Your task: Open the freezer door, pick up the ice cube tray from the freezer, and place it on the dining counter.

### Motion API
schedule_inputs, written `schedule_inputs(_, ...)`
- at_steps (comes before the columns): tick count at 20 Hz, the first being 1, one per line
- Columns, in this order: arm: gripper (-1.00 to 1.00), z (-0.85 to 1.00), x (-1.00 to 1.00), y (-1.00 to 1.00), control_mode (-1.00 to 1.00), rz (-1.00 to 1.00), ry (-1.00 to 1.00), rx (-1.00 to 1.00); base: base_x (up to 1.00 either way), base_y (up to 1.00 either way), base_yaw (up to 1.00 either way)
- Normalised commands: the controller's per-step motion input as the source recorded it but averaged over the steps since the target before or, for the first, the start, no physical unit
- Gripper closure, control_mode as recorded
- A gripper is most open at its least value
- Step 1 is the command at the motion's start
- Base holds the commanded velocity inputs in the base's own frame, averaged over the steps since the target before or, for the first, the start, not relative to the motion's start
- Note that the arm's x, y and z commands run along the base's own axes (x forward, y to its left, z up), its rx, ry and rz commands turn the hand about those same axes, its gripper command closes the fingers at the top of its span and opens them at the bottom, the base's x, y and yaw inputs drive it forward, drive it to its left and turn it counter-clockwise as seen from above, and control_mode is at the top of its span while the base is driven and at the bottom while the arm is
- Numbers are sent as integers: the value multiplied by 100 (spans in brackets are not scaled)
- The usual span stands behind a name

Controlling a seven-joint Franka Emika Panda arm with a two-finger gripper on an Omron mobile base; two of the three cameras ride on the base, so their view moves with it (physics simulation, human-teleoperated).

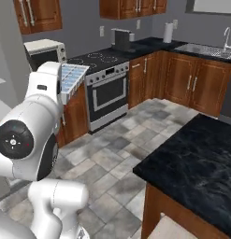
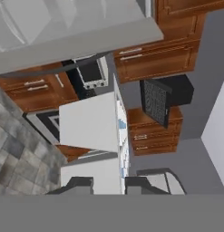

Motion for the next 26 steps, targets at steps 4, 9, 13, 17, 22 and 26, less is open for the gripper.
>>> schedule_inputs(4,100,0,0,0,100,0,0,0,-45,-16,-63)
schedule_inputs(9,100,0,0,0,100,0,0,0,-46,-52,-62)
schedule_inputs(13,100,0,0,0,100,0,0,0,-26,-80,-53)
schedule_inputs(17,100,0,0,0,100,0,0,0,-16,-88,-45)
schedule_inputs(22,100,0,0,0,100,0,0,0,-39,-68,-42)
schedule_inputs(26,100,0,0,0,100,0,0,0,-53,-54,-45)
